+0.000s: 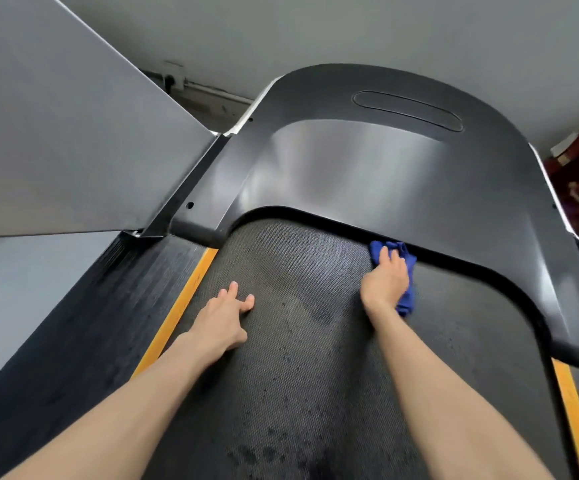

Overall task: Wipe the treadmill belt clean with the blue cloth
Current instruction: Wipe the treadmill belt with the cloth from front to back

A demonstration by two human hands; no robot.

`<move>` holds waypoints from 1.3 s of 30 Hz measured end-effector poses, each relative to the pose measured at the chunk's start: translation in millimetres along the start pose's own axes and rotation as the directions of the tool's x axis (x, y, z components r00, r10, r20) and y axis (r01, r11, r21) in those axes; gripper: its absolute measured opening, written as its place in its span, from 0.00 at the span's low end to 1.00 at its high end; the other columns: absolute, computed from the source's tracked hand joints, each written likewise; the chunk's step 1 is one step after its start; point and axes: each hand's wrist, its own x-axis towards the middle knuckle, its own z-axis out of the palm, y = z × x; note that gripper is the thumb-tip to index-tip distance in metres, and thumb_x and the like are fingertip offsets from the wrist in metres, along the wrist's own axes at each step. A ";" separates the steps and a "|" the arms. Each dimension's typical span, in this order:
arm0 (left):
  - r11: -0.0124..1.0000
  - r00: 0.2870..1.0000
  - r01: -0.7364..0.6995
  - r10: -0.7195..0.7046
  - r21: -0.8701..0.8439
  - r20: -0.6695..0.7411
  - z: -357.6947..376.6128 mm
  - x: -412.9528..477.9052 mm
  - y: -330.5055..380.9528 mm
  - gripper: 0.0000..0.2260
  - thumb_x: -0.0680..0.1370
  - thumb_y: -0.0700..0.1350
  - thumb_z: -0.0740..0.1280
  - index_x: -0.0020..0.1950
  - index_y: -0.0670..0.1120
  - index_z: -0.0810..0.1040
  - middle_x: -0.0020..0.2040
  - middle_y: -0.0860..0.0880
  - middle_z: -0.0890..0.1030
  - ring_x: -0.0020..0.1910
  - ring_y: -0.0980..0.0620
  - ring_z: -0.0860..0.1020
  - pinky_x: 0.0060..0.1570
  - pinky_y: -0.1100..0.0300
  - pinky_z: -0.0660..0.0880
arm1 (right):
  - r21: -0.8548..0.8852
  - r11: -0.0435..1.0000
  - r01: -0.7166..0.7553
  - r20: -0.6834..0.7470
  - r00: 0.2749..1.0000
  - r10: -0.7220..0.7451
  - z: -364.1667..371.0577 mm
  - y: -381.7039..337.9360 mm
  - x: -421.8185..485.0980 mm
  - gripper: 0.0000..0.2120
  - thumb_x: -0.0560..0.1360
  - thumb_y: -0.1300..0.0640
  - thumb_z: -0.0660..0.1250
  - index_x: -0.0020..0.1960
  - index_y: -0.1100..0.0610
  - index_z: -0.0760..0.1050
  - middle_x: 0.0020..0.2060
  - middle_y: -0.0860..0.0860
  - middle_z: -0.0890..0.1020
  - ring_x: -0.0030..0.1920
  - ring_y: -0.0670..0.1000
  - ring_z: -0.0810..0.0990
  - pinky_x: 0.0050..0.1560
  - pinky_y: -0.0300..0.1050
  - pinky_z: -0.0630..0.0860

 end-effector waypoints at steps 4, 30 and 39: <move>0.999 0.997 0.033 -0.036 0.041 0.074 -2.2 -1.5 3.8 0.34 0.75 0.41 0.64 0.77 0.50 0.51 0.77 0.43 0.42 0.76 0.43 0.48 0.72 0.50 0.54 | 0.020 0.915 0.403 0.200 0.895 -0.399 24.7 -64.9 -31.6 0.23 0.71 0.66 0.56 0.67 0.60 0.68 0.67 0.58 0.69 0.68 0.59 0.65 0.65 0.52 0.62; 0.988 0.990 0.131 -0.134 0.078 0.038 74.7 -0.9 148.5 0.43 0.73 0.44 0.72 0.75 0.37 0.44 0.76 0.41 0.39 0.75 0.39 0.40 0.65 0.31 0.59 | -0.113 0.992 0.058 0.114 0.992 -0.045 -71.9 162.4 22.6 0.25 0.72 0.67 0.51 0.69 0.66 0.62 0.69 0.65 0.63 0.68 0.64 0.63 0.67 0.51 0.58; 0.987 0.986 0.111 -0.124 0.120 0.108 70.1 0.0 155.3 0.44 0.68 0.47 0.76 0.75 0.39 0.53 0.75 0.40 0.42 0.74 0.37 0.42 0.64 0.31 0.60 | 0.115 0.836 0.537 0.361 0.761 -0.539 -37.2 82.7 6.8 0.28 0.70 0.73 0.57 0.70 0.63 0.64 0.71 0.60 0.63 0.72 0.59 0.61 0.72 0.46 0.53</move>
